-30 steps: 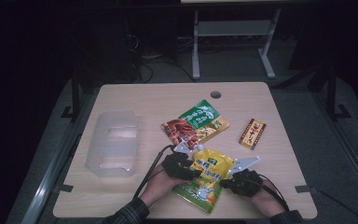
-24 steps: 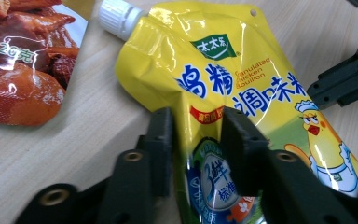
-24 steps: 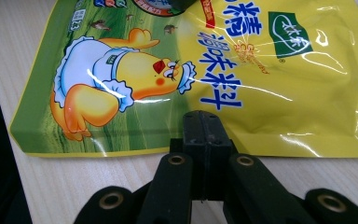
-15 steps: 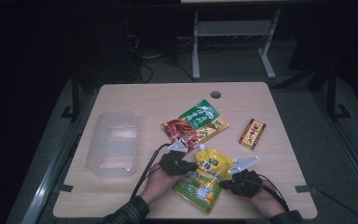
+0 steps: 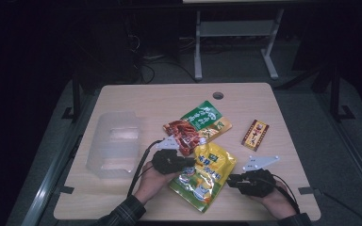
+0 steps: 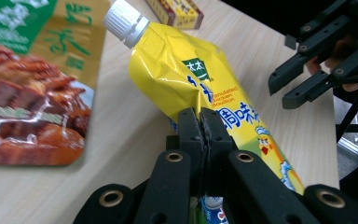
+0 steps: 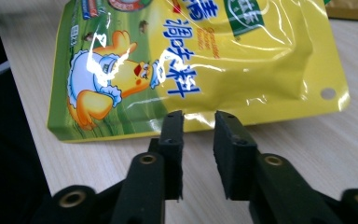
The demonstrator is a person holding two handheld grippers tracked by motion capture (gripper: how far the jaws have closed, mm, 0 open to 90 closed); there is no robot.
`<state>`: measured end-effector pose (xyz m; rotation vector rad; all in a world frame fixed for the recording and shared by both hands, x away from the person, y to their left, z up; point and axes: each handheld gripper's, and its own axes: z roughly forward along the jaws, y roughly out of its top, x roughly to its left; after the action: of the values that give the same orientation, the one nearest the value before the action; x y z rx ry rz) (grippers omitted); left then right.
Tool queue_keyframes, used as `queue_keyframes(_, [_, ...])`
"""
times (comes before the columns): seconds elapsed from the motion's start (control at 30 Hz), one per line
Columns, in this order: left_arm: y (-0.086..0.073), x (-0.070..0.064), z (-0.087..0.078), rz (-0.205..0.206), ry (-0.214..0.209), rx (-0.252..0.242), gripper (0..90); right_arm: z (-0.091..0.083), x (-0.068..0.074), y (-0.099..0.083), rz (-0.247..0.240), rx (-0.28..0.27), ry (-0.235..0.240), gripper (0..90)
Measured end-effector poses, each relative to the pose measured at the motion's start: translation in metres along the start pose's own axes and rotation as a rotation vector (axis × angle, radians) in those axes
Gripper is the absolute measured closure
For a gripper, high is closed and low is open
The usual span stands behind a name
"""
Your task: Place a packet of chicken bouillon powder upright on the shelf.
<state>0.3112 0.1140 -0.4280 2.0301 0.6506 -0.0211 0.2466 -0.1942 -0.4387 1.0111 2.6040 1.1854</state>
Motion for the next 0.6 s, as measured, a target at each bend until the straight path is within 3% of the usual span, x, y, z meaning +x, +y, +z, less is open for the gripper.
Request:
queue_keyframes(0.23, [0.006,0.000,-0.018,0.016,0.002,-0.036,89.5,-0.003,-0.004,0.000,0.042,-0.047,-0.009,52.9])
queue_keyframes(0.47, [0.011,-0.005,-0.033,0.049,-0.015,-0.061,89.6,-0.004,-0.012,0.002,0.087,-0.118,0.048,39.7])
queue_keyframes(0.53, [0.012,-0.006,-0.038,0.059,-0.017,-0.067,89.6,-0.005,-0.015,0.004,0.110,-0.138,0.055,26.0])
queue_keyframes(0.6, [0.013,-0.006,-0.043,0.061,-0.022,-0.078,89.6,-0.006,-0.019,0.008,0.126,-0.149,0.062,22.7])
